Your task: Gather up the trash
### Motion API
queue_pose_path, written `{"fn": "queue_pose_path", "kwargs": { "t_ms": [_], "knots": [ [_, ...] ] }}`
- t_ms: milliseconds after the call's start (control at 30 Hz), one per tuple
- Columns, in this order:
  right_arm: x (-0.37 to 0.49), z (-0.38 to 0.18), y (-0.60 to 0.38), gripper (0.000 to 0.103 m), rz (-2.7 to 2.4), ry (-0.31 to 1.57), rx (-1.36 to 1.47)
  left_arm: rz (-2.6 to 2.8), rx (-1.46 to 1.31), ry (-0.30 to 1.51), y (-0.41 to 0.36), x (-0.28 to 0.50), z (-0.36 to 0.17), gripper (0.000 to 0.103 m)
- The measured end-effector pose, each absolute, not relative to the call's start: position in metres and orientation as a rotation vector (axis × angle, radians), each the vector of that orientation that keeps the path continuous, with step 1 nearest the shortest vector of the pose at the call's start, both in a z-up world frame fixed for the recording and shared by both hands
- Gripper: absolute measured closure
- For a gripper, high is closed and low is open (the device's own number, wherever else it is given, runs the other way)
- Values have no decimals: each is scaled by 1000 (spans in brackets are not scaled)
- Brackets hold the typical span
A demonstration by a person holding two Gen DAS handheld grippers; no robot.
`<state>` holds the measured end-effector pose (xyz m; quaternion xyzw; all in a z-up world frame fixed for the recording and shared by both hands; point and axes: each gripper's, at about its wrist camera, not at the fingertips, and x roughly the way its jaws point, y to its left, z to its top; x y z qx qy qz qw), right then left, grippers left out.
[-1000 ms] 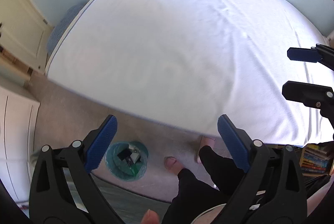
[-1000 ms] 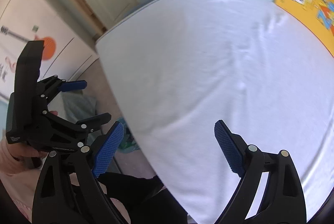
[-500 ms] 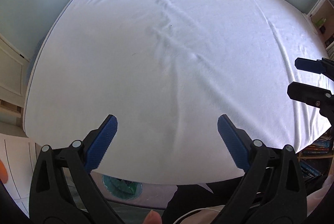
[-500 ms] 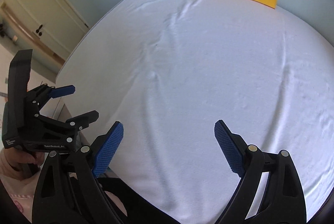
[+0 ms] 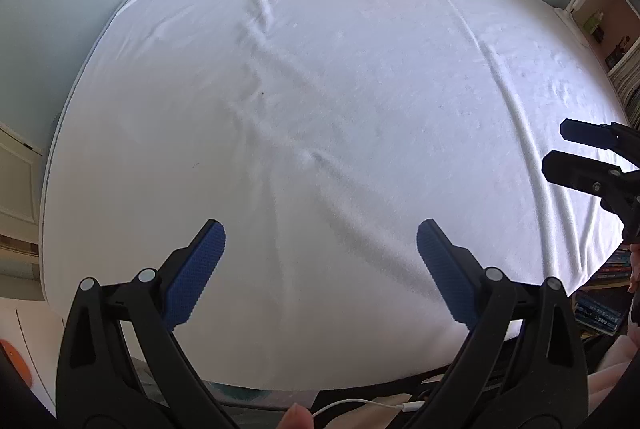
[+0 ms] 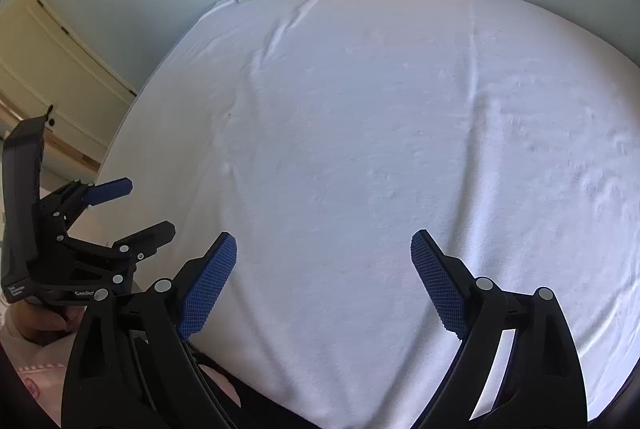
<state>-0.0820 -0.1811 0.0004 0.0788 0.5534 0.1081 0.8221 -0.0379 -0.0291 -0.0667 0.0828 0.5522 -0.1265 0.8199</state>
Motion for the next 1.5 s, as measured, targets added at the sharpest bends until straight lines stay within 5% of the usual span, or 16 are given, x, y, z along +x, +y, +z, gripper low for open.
{"fn": "queue_pose_path", "kwargs": {
  "t_ms": [1500],
  "knots": [
    [-48, -4, -204, 15, 211, 1191, 193, -270, 180, 1181, -37, -12, -69, 9]
  ]
}}
